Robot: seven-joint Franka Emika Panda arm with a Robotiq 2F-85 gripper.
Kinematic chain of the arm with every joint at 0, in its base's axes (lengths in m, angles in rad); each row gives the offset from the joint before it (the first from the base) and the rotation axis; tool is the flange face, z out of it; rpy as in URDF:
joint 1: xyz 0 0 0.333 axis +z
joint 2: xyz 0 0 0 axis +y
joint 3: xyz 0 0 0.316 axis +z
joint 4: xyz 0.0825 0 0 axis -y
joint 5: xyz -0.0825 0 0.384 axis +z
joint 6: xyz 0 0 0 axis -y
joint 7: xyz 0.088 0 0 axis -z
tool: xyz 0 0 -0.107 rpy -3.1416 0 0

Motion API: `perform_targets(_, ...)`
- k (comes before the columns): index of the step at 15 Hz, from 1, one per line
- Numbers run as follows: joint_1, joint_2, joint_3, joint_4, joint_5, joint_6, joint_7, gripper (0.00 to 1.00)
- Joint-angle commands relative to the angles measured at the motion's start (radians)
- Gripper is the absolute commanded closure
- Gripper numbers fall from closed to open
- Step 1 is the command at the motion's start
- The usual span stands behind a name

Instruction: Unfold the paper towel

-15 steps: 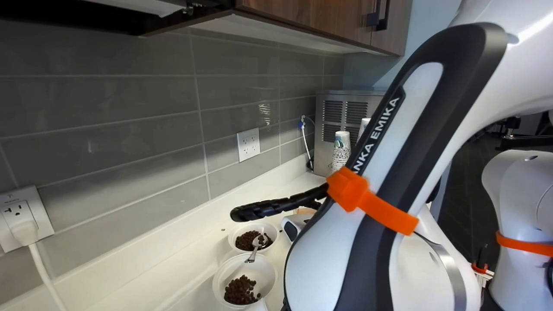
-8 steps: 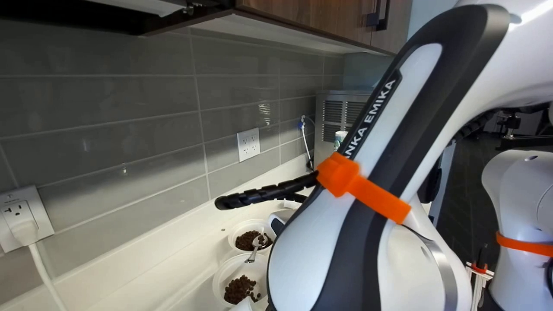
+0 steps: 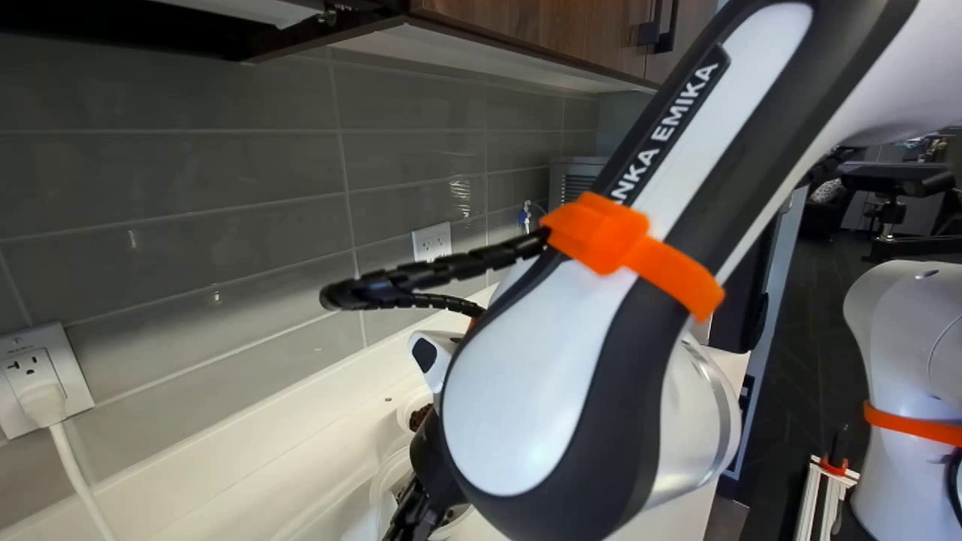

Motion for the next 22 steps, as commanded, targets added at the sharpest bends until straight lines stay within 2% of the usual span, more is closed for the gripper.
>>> perform_targets(1,-0.042,-0.066,-0.021,0.038,-0.088,-0.085,0.079,1.0)
perform_targets(7,-0.08,-0.073,-0.019,0.109,-0.179,-0.13,0.193,1.0)
perform_targets(11,-0.061,-0.125,-0.025,0.139,-0.131,-0.16,0.179,1.0)
perform_targets(16,-0.082,-0.237,-0.015,0.039,-0.156,-0.153,0.243,1.0)
perform_targets(22,-0.142,-0.41,0.035,-0.184,-0.178,-0.186,0.351,1.0)
